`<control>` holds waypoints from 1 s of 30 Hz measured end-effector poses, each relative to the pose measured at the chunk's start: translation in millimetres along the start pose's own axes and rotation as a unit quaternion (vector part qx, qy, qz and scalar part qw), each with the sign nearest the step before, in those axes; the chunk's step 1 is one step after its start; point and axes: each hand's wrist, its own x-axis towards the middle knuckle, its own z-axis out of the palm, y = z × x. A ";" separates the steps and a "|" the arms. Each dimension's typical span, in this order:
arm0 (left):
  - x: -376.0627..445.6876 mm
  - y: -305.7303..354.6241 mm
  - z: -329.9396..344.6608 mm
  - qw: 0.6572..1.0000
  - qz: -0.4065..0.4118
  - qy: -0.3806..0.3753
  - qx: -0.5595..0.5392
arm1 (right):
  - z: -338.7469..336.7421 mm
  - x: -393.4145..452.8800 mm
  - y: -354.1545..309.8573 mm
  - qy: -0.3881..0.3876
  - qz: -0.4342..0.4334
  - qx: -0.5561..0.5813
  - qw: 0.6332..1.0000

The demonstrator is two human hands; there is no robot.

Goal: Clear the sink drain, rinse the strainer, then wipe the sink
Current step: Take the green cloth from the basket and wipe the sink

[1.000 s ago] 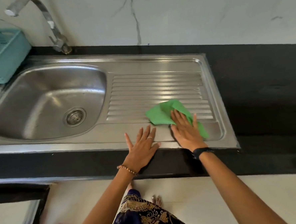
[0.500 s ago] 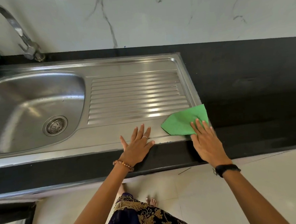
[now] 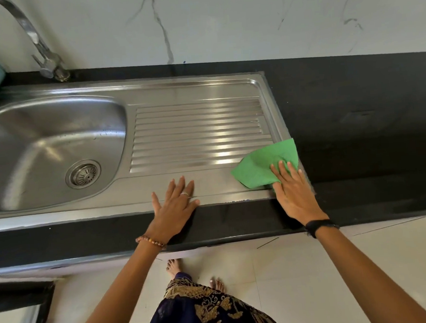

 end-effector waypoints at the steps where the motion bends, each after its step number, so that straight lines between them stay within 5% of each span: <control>1: -2.0 -9.7 -2.3 1.000 -0.016 0.007 0.001 | 1.4 -3.5 -5.7 0.002 0.001 -0.013 1.000; 4: -4.4 -21.3 -8.5 0.999 -0.038 0.012 0.004 | 4.9 -7.4 -33.0 0.003 -0.027 -0.071 0.997; 9: -13.2 -17.6 -15.1 0.997 -0.035 0.069 -0.004 | 21.8 -6.1 -106.1 -0.008 -0.106 -0.028 0.994; 17: -25.7 -59.7 -35.2 0.982 -0.142 0.123 -0.017 | 43.7 11.7 -206.7 -0.047 -0.232 0.012 0.972; 21: -34.2 -87.2 -43.1 0.976 -0.192 0.100 -0.010 | 36.8 14.4 -184.1 -0.040 -0.263 0.039 0.963; 30: -57.6 -135.2 -53.9 0.962 -0.246 0.118 0.030 | 11.4 0.1 -78.4 -0.057 -0.176 0.029 0.982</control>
